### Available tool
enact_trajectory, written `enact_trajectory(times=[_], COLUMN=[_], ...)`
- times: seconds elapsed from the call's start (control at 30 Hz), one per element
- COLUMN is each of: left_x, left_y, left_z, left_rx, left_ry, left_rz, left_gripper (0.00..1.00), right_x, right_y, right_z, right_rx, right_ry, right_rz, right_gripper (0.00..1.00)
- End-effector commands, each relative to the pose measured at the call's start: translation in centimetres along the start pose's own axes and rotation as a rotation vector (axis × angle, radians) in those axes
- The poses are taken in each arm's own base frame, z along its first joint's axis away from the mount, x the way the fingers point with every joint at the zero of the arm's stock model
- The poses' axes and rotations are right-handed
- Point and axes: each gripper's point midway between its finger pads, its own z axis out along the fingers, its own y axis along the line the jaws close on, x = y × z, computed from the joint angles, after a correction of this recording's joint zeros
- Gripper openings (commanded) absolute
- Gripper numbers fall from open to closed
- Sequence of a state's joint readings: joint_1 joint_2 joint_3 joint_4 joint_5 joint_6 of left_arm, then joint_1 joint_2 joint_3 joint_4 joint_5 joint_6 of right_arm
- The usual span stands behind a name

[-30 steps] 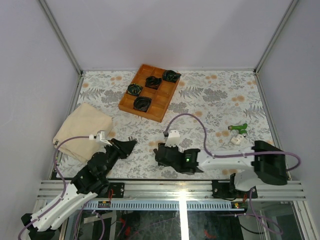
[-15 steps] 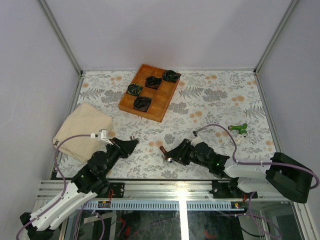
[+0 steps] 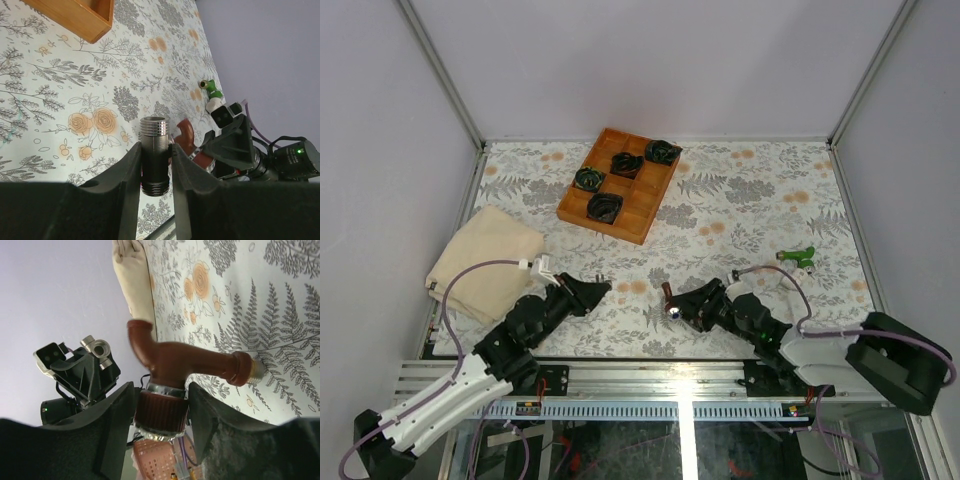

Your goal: Install the water faucets

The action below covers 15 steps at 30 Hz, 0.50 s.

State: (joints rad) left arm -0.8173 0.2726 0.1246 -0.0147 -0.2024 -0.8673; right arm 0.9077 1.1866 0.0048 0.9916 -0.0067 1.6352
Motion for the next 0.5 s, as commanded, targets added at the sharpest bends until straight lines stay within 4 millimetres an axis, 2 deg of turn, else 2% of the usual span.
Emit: enact_trajectory(times=[0.0, 0.1, 0.33, 0.47], left_x=[-0.9, -0.6, 0.1, 0.5], left_y=[-2.4, -2.6, -2.9, -3.0], left_z=[0.3, 0.5, 1.0, 1.2], left_rx=[0.106, 0.118, 0.143, 0.155], left_ry=[-0.032, -0.021, 0.004, 0.02], left_rz=[-0.014, -0.017, -0.028, -0.031], left_gripper=[0.0, 0.0, 0.0, 0.0], right_x=[-2.5, -3.7, -6.9, -8.6], right_y=[-1.8, -2.7, -4.1, -2.8], right_z=[-1.0, -2.0, -5.3, -7.5], right_rx=[0.072, 0.143, 0.226, 0.283], right_ry=[-0.131, -0.197, -0.364, -0.439], right_rz=[-0.037, -0.092, -0.165, -0.317], right_gripper=[0.59, 0.63, 0.63, 0.63])
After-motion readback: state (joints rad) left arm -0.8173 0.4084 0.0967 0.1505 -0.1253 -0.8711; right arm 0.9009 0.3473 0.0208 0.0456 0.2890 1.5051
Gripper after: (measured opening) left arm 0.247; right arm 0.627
